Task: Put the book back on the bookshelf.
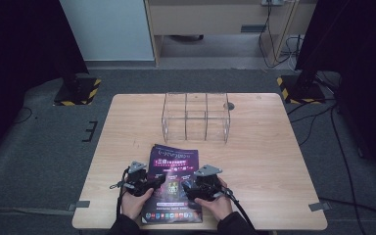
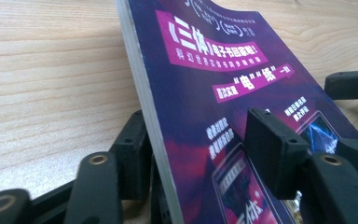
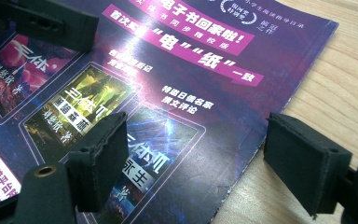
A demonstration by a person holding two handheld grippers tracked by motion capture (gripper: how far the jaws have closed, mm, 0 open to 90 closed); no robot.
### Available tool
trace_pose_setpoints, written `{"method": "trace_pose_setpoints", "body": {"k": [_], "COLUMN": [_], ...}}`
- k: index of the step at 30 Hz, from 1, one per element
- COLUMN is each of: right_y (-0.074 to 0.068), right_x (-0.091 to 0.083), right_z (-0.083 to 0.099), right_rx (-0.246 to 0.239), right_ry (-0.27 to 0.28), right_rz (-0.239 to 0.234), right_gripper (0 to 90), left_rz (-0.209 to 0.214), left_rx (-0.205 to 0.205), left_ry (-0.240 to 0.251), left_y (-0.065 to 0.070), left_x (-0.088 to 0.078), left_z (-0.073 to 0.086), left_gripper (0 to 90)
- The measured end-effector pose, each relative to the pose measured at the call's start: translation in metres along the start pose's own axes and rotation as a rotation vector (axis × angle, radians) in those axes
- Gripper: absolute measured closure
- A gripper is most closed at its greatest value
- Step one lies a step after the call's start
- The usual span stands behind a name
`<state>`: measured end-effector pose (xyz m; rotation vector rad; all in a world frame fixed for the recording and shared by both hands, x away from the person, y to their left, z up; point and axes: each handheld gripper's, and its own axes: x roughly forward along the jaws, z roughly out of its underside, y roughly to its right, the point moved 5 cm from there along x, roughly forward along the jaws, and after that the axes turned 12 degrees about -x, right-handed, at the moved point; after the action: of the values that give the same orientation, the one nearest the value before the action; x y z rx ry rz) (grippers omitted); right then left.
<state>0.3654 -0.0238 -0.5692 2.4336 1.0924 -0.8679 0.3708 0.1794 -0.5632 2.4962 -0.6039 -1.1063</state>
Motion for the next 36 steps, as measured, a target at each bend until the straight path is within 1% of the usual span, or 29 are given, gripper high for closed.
{"method": "trace_pose_setpoints", "body": {"k": [3, 5, 8, 11, 13, 14, 17, 21, 22, 23, 25, 27, 28, 29, 30, 33, 36], "right_y": [0.000, 0.000, 0.000, 0.000, 0.000, 0.000, 0.001, 0.002, 0.002, 0.003, 0.003, 0.005, 0.005, 0.005, 0.006, 0.009, 0.012], "right_x": [0.000, 0.000, 0.000, 0.000, 0.000, 0.000, 0.000, -0.001, -0.001, -0.002, -0.003, -0.004, -0.006, -0.007, -0.009, -0.013, -0.017], "right_z": [0.000, 0.000, 0.000, 0.000, 0.000, 0.000, 0.000, 0.000, 0.000, 0.001, 0.001, 0.001, 0.001, 0.000, -0.001, -0.002, -0.003], "right_rx": [0.000, 0.001, 0.000, 0.003, 0.003, 0.005, 0.012, 0.022, 0.020, 0.035, 0.035, 0.032, 0.035, 0.034, 0.035, 0.044, 0.064], "right_ry": [0.000, 0.000, 0.000, 0.000, 0.000, 0.001, 0.006, 0.012, 0.015, 0.018, 0.016, 0.023, 0.024, 0.031, 0.040, 0.068, 0.080], "right_rz": [0.000, 0.001, 0.001, 0.000, 0.001, 0.001, -0.007, -0.017, -0.021, -0.030, -0.036, -0.031, -0.030, -0.029, -0.028, -0.029, -0.042], "right_gripper": [21.9, 21.9, 21.9, 21.9, 22.0, 22.0, 21.9, 22.2, 22.4, 22.0, 21.7, 21.0, 20.7, 20.5, 20.4, 19.4, 18.2], "left_rz": [0.014, 0.014, 0.000, -0.023, -0.034, -0.040, -0.048, -0.047, -0.047, -0.048, -0.050, -0.045, -0.035, -0.008, 0.023, 0.015, 0.024], "left_rx": [-0.005, -0.013, -0.020, -0.013, -0.003, 0.009, 0.013, 0.014, 0.016, 0.018, 0.028, 0.029, 0.033, 0.026, 0.009, 0.051, 0.051], "left_ry": [-0.001, 0.000, -0.003, -0.005, -0.002, 0.002, 0.016, 0.026, 0.030, 0.034, 0.040, 0.057, 0.066, 0.075, 0.088, 0.112, 0.123], "left_y": [-0.001, -0.001, -0.001, 0.001, 0.002, 0.003, 0.004, 0.006, 0.006, 0.007, 0.009, 0.012, 0.013, 0.016, 0.019, 0.027, 0.029], "left_x": [0.001, 0.001, 0.000, -0.002, -0.004, -0.005, -0.009, -0.011, -0.012, -0.013, -0.015, -0.017, -0.019, -0.021, -0.023, -0.028, -0.031], "left_z": [-0.001, -0.001, -0.002, -0.002, -0.002, -0.003, -0.004, -0.005, -0.005, -0.005, -0.006, -0.006, -0.007, -0.008, -0.009, -0.009, -0.010], "left_gripper": [44.3, 46.3, 49.9, 52.6, 56.2, 58.0, 68.6, 71.6, 72.9, 74.4, 74.7, 75.7, 76.6, 77.7, 82.2, 83.3, 83.5]}}
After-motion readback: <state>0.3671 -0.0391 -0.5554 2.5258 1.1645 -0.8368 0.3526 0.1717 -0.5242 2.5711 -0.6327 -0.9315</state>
